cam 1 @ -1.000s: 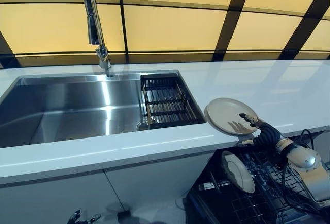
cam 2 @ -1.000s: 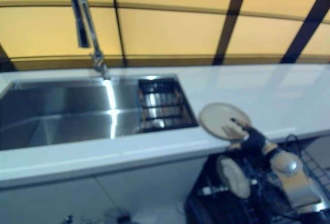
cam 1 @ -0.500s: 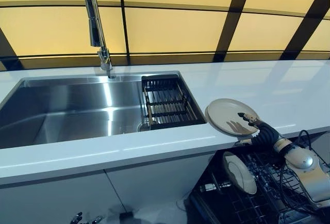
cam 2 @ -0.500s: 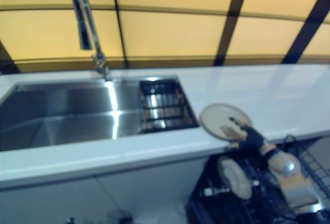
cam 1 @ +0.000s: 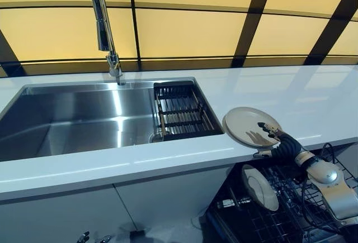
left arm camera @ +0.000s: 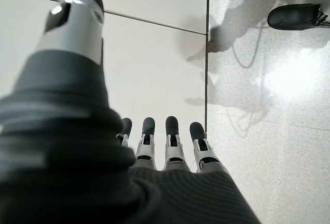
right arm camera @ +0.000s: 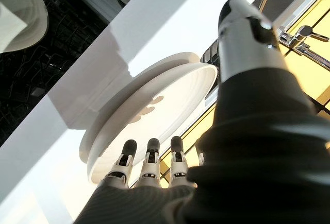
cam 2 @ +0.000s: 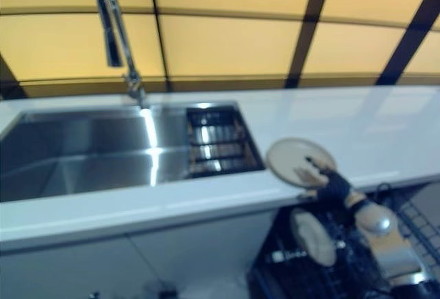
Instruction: Take plates into dishwasher
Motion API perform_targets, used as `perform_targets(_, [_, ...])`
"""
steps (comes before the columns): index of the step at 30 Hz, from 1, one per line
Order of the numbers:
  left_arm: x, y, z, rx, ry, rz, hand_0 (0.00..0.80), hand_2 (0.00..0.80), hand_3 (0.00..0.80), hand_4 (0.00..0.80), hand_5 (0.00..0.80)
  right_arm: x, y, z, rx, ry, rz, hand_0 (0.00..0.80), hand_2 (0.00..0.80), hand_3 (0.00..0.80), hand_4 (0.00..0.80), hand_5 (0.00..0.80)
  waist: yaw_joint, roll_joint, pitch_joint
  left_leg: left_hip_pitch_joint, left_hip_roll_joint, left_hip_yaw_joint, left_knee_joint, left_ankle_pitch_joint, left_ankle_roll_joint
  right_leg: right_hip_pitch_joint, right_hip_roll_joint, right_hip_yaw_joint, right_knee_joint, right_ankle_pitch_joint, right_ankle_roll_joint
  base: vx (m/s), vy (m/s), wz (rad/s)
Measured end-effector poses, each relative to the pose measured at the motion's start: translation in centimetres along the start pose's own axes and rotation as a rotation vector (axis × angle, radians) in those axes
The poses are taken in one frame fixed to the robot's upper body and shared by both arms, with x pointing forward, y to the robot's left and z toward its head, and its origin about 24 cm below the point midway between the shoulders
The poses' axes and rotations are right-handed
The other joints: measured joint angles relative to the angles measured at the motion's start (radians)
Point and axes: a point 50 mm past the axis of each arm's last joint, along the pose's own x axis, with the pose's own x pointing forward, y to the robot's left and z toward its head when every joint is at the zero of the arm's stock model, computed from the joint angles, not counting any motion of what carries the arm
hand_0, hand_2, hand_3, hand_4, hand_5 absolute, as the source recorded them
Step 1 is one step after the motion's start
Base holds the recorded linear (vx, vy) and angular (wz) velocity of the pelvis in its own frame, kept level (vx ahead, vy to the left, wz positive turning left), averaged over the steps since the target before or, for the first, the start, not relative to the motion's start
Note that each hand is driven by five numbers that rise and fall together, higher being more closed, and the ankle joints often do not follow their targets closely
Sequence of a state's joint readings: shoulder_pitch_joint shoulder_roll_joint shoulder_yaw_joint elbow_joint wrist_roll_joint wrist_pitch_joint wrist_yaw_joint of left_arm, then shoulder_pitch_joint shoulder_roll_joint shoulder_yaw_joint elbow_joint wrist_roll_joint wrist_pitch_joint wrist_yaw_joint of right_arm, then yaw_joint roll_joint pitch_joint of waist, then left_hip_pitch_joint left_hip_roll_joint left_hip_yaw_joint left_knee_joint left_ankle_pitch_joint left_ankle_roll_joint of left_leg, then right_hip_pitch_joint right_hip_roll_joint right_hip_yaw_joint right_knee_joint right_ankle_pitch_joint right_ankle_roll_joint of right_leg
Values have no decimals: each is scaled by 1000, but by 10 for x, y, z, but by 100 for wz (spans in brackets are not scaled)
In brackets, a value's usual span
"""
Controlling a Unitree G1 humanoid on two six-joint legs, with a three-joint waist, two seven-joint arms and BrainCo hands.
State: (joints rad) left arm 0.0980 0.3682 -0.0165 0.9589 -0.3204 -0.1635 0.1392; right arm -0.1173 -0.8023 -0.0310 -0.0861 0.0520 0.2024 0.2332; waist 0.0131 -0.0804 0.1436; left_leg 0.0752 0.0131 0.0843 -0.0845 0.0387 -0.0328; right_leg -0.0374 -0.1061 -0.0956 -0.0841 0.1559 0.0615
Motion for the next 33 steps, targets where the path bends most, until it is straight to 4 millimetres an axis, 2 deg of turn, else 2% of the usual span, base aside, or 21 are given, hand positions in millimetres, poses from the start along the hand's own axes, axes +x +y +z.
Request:
perform_targets(22, [0, -2, -2, 30, 4, -6, 0, 0, 0, 0, 0, 5, -4, 9, 26, -27, -11, 0, 0, 0, 0, 0, 1, 0, 0, 0, 0, -1, 0, 0, 0, 1, 0, -3, 0, 0, 0, 0, 0, 0])
perform_targets(33, [-1, -2, -3, 30, 7, -7, 0, 0, 0, 0, 0, 11, 6, 11, 53, -27, 25, 0, 0, 0, 0, 0, 2, 1, 0, 3, 1, -3, 0, 0, 0, 5, 0, -6, -4, 0, -1, 0, 0, 0])
